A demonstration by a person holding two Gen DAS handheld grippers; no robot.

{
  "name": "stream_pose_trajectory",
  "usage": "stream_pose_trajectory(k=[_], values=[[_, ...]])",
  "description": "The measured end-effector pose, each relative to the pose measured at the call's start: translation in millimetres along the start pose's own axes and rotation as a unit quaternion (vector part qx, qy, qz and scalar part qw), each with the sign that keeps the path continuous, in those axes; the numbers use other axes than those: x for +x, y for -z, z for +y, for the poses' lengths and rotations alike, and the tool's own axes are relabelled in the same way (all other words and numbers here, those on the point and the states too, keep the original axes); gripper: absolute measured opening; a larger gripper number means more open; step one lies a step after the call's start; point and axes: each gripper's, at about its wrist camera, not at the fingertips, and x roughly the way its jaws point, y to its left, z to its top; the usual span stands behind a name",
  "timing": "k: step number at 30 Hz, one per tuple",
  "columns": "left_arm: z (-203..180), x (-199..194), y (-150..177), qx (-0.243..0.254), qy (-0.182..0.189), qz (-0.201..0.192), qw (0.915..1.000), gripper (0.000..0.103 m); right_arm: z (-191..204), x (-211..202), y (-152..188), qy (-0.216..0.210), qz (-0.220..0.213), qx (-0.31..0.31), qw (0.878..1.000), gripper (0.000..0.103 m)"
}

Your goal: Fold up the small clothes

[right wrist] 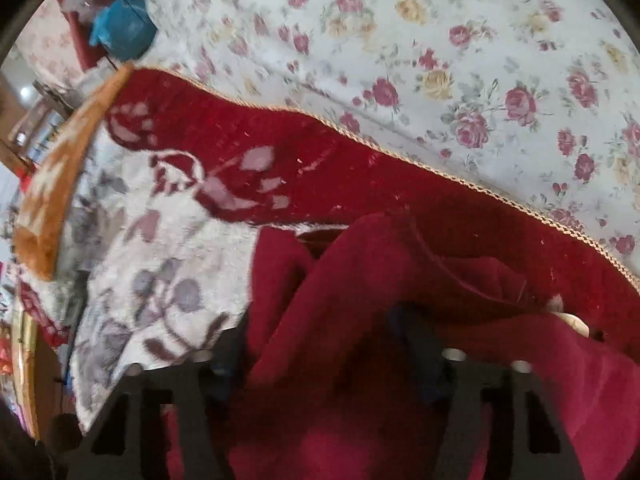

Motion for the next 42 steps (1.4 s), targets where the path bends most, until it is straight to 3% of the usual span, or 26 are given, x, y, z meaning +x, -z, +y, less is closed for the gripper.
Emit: stream_pose_trajectory(k=[3, 7, 9, 10, 13, 18, 25, 32, 38, 39, 42], values=[[3, 3, 1, 0.000, -0.006, 0.002, 1.0000, 0.044, -4, -13, 9, -0.017, -0.018, 0.002, 1.000, 0.032], [1, 4, 1, 0.006, -0.011, -0.002, 0.9999, 0.044, -14, -22, 18, -0.049, -0.037, 0.030, 0.998, 0.027], [0, 2, 2, 0.000, 0.008, -0.002, 1.0000, 0.043, -23, -29, 22, -0.070, -0.049, 0.047, 0.995, 0.026], [-1, -2, 1, -0.005, 0.022, -0.006, 0.9997, 0.032, -25, -31, 24, -0.075, -0.053, 0.052, 0.994, 0.025], [-10, -15, -3, -0.002, 0.021, -0.020, 0.9996, 0.020, -30, -42, 29, -0.094, -0.068, 0.063, 0.991, 0.025], [-33, -32, -12, 0.008, 0.028, -0.027, 0.9992, 0.015, -49, -79, 33, -0.126, -0.101, 0.089, 0.983, 0.025], [-112, -34, -23, 0.081, 0.055, -0.022, 0.9949, 0.015, -87, -143, 50, -0.115, -0.143, 0.099, 0.978, 0.025], [-191, 8, -22, 0.138, 0.080, 0.017, 0.9871, 0.015, -163, -203, 92, -0.076, -0.177, 0.146, 0.970, 0.024], [-230, 57, 7, 0.163, 0.077, 0.070, 0.9812, 0.015, -225, -202, 138, -0.037, -0.170, 0.208, 0.962, 0.024], [-234, 65, 11, 0.166, 0.073, 0.077, 0.9804, 0.015, -232, -201, 143, -0.032, -0.170, 0.218, 0.960, 0.019], [-241, 74, 20, 0.183, 0.058, 0.072, 0.9787, 0.015, -258, -189, 162, -0.020, -0.160, 0.256, 0.953, 0.018]])
